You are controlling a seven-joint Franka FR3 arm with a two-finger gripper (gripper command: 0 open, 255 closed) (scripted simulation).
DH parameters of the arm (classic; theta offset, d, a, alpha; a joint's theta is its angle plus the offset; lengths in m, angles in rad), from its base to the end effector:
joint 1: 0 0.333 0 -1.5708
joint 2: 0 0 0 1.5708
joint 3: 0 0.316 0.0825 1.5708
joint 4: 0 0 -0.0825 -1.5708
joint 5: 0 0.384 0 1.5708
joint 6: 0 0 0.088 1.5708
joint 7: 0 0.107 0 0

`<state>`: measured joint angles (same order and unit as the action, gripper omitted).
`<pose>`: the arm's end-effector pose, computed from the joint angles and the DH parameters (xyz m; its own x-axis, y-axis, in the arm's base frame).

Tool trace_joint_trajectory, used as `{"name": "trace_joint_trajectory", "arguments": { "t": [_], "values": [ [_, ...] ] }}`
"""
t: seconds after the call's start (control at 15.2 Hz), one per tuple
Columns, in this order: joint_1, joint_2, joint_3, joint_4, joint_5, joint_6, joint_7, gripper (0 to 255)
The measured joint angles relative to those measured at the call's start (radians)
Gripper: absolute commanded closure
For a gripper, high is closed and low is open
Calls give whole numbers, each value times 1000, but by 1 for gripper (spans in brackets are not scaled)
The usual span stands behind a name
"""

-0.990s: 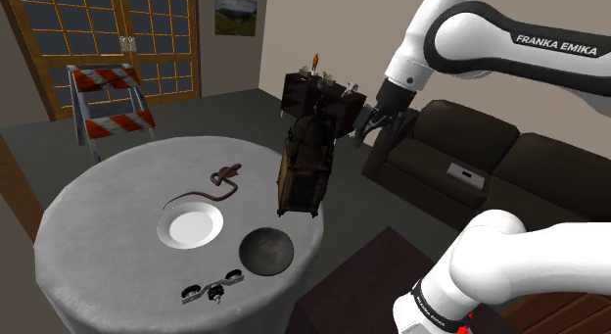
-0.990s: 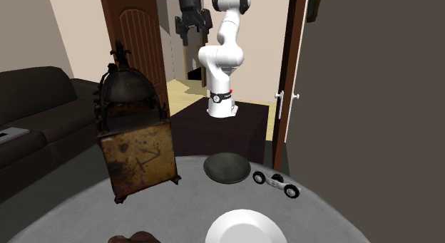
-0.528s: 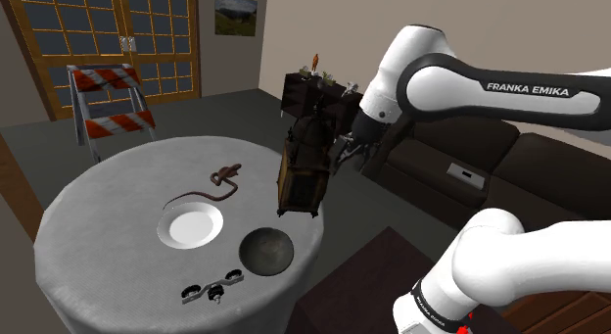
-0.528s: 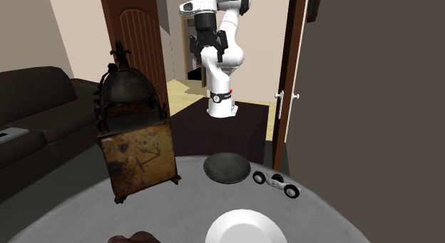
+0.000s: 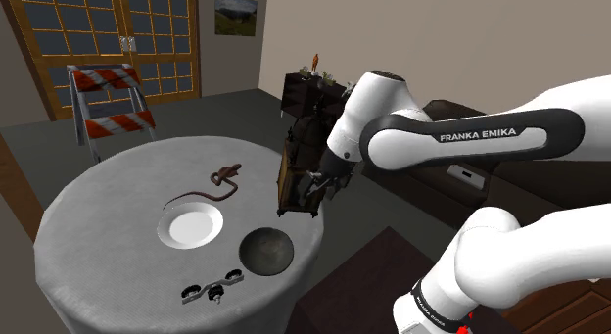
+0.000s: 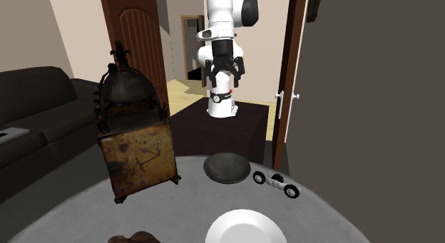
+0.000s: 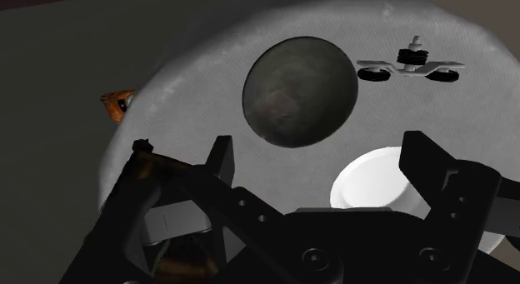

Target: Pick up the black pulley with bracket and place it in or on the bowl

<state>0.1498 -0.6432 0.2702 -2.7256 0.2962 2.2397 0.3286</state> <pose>0.3255 0.1499 0.4197 0.9869 -0.1225 0.1049 -0.1077 -0.9847 -0.1367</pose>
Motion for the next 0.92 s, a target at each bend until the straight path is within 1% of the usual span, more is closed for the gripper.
{"name": "trace_joint_trajectory", "arguments": {
  "t": [0.33,0.46,0.59,0.73,0.79,0.86,0.92],
  "values": [
    [28,153,104,-33,35,215,65,0],
    [28,240,157,-21,30,304,108,0],
    [18,320,207,-4,8,378,157,0],
    [-7,405,255,13,-39,454,213,0],
    [-26,457,287,26,-80,496,258,0],
    [-47,504,313,35,-132,535,306,0],
    [-73,561,344,52,-207,573,376,0]
  ]
}}
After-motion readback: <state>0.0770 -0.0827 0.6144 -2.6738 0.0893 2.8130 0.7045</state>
